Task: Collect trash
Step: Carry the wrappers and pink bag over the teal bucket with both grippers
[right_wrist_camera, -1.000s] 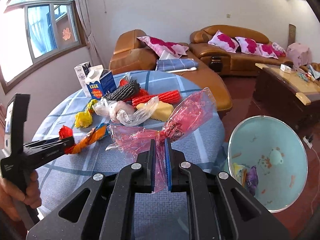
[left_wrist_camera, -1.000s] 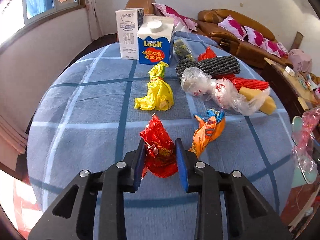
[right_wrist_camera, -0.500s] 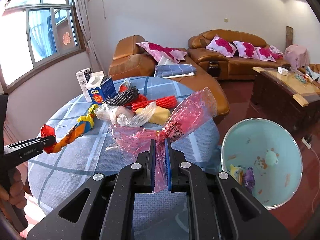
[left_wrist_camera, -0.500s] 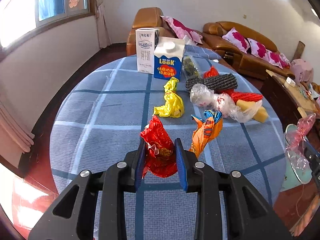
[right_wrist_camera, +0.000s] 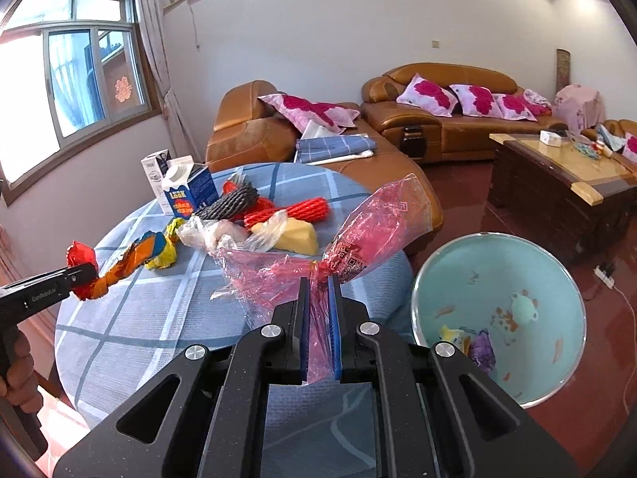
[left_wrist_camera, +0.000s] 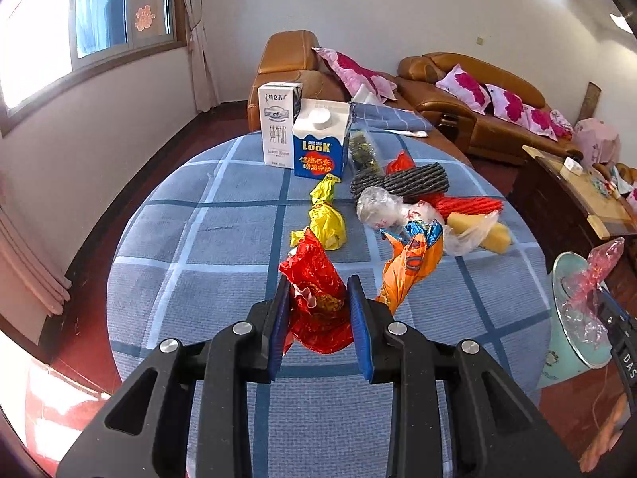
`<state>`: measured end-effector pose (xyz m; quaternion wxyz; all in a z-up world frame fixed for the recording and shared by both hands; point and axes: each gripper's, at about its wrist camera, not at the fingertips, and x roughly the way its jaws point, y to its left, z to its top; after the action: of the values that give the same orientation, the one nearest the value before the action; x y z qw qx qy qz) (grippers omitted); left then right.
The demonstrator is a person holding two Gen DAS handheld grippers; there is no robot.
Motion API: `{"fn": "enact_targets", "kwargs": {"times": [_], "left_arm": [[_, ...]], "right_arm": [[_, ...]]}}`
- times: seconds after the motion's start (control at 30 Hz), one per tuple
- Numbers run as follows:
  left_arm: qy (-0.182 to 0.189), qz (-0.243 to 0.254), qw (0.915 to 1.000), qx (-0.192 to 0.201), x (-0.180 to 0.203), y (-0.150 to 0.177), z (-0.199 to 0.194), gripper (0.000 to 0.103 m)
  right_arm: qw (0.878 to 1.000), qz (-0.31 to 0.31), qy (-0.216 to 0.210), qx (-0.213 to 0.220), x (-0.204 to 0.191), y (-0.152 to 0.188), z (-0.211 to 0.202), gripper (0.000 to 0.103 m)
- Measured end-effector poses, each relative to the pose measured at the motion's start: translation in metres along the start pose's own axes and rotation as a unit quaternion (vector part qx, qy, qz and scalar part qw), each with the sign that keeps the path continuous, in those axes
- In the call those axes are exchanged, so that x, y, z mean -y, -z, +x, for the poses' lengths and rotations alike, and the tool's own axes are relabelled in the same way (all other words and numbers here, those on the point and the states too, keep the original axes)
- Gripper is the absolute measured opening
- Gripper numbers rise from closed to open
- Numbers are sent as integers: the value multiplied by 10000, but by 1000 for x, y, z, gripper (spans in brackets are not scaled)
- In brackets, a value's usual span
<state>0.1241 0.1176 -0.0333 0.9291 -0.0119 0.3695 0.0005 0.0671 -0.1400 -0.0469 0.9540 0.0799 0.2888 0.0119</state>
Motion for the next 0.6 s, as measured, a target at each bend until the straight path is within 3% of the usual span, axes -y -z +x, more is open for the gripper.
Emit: {"fn": "enact_targets", "kwargs": {"times": [0.3, 0.6], "left_arm": [[53, 172, 9998, 99, 25, -2, -7, 28], [325, 580, 9977, 148, 80, -1, -11, 29]], "right_arm": [[9996, 102, 217, 112, 21, 3, -11, 9], [9982, 351, 452, 148, 54, 8, -20, 9]]}}
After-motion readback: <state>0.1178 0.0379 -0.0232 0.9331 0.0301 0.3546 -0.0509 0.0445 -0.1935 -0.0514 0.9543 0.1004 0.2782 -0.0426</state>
